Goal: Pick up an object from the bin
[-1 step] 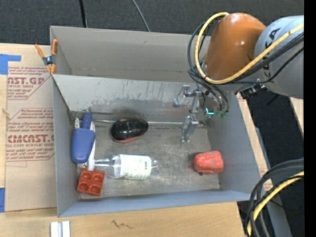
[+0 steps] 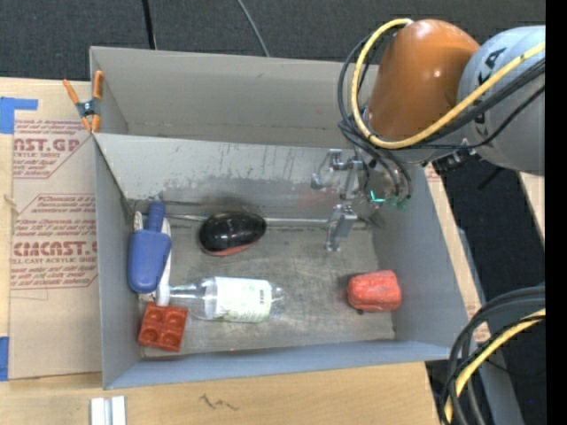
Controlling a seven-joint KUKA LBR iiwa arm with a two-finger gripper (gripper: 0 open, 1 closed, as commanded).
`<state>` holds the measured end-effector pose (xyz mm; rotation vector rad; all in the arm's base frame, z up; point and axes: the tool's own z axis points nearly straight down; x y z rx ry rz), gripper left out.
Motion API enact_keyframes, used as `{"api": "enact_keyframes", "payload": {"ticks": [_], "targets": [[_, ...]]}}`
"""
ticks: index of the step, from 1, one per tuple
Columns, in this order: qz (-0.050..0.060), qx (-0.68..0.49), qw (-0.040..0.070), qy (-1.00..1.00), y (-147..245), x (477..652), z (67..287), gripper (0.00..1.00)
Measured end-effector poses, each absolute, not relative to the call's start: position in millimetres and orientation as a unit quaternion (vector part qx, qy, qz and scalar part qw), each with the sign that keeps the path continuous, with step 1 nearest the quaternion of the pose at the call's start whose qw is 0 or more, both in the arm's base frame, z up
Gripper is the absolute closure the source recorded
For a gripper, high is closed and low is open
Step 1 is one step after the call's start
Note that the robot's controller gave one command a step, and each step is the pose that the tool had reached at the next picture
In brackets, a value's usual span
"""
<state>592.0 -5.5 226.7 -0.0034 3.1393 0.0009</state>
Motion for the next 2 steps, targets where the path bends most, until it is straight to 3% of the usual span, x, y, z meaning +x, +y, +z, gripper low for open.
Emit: {"api": "enact_keyframes", "payload": {"ticks": [1,2], "targets": [[0.0,-0.031,0.004,1.0,-11,582.2,181,0.0],[0.0,-0.039,0.0,0.999,-11,576.7,129,0.0]]}}
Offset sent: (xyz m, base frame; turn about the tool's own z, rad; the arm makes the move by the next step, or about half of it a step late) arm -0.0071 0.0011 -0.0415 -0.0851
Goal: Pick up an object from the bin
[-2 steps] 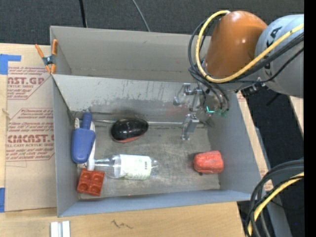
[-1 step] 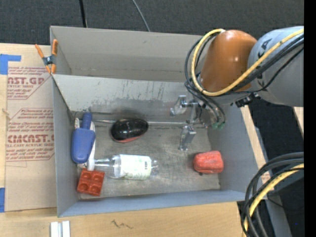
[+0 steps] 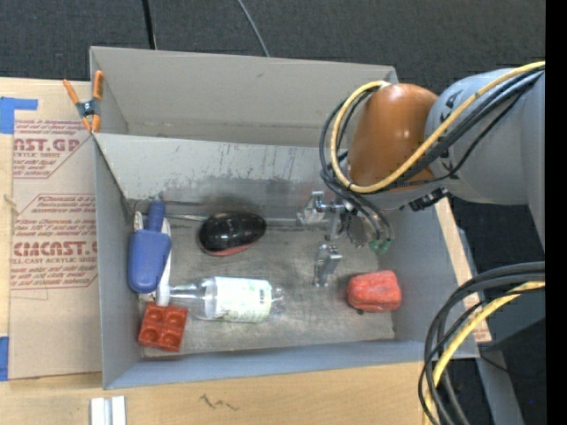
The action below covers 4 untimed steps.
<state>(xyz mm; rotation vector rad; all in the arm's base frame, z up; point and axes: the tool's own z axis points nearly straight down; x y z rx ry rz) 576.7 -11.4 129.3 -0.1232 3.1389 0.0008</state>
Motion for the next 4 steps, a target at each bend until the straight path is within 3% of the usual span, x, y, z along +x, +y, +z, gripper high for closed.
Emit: {"api": "enact_keyframes", "payload": {"ticks": [2,3,4], "targets": [[0.0,-0.129,0.002,0.992,15,576.8,137,0.0],[0.001,-0.096,0.002,0.995,26,554.5,119,0.0],[-0.007,-0.309,0.008,0.951,90,512.1,88,1.0]]}}
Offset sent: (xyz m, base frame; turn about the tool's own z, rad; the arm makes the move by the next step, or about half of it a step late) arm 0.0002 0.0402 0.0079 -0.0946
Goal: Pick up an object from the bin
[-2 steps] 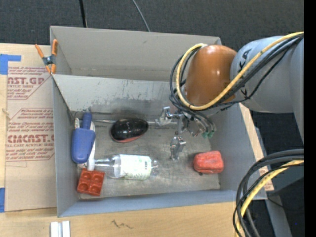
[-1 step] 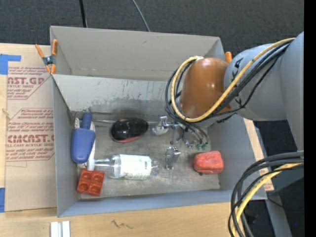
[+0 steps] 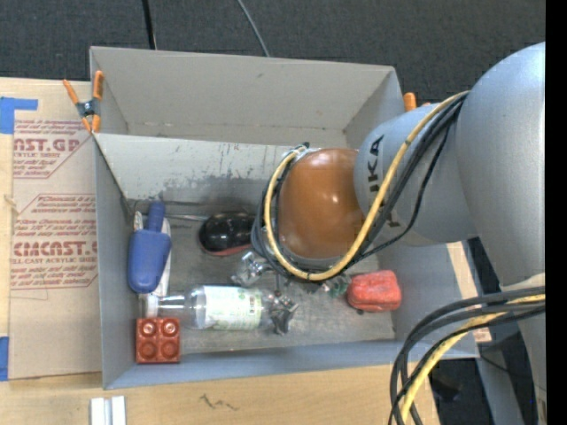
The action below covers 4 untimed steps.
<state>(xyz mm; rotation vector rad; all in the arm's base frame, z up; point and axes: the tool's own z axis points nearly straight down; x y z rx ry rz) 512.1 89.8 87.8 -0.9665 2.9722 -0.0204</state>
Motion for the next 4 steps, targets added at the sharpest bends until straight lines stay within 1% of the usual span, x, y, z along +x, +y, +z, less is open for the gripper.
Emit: {"api": "enact_keyframes", "payload": {"ticks": [1,2,3,4], "targets": [[-0.006,-0.309,0.008,0.951,90,512.1,88,1.0],[0.0,-0.309,-0.001,0.951,96,501.9,114,0.0],[0.001,-0.306,-0.002,0.952,101,500.4,174,0.0],[0.0,-0.319,0.008,0.948,111,506.9,164,0.0]]}}
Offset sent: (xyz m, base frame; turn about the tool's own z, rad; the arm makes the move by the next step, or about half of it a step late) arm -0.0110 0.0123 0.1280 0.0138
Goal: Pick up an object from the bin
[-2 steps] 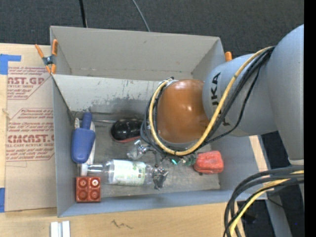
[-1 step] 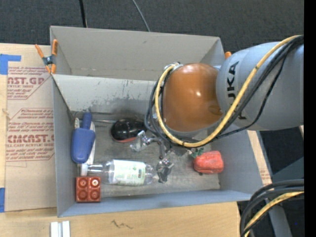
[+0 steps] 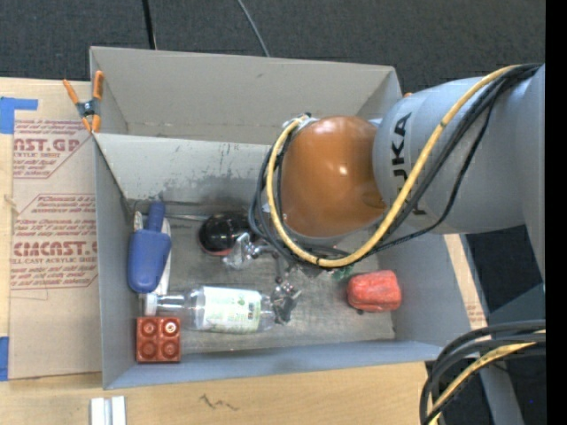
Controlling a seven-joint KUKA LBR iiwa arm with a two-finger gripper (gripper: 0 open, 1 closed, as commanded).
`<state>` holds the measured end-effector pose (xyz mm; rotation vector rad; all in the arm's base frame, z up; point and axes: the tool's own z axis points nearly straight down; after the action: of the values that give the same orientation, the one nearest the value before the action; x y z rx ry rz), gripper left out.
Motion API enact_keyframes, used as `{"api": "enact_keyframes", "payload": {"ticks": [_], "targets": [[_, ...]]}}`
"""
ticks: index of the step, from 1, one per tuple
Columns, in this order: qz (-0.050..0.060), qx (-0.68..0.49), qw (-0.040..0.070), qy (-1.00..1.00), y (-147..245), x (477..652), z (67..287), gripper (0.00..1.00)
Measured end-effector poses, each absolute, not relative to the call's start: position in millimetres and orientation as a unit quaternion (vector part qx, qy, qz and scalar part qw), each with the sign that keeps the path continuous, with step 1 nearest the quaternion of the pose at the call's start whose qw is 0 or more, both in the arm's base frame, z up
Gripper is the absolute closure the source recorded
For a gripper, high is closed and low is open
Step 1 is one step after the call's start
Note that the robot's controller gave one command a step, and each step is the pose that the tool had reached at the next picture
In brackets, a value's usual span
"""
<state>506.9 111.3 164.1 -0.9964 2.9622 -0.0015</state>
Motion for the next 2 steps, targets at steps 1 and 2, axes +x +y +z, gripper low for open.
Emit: {"api": "enact_keyframes", "payload": {"ticks": [1,2], "targets": [[-0.001,-0.345,0.008,0.938,154,501.9,96,0.0],[0.0,-0.423,0.017,0.906,160,493.1,77,1.0]]}}
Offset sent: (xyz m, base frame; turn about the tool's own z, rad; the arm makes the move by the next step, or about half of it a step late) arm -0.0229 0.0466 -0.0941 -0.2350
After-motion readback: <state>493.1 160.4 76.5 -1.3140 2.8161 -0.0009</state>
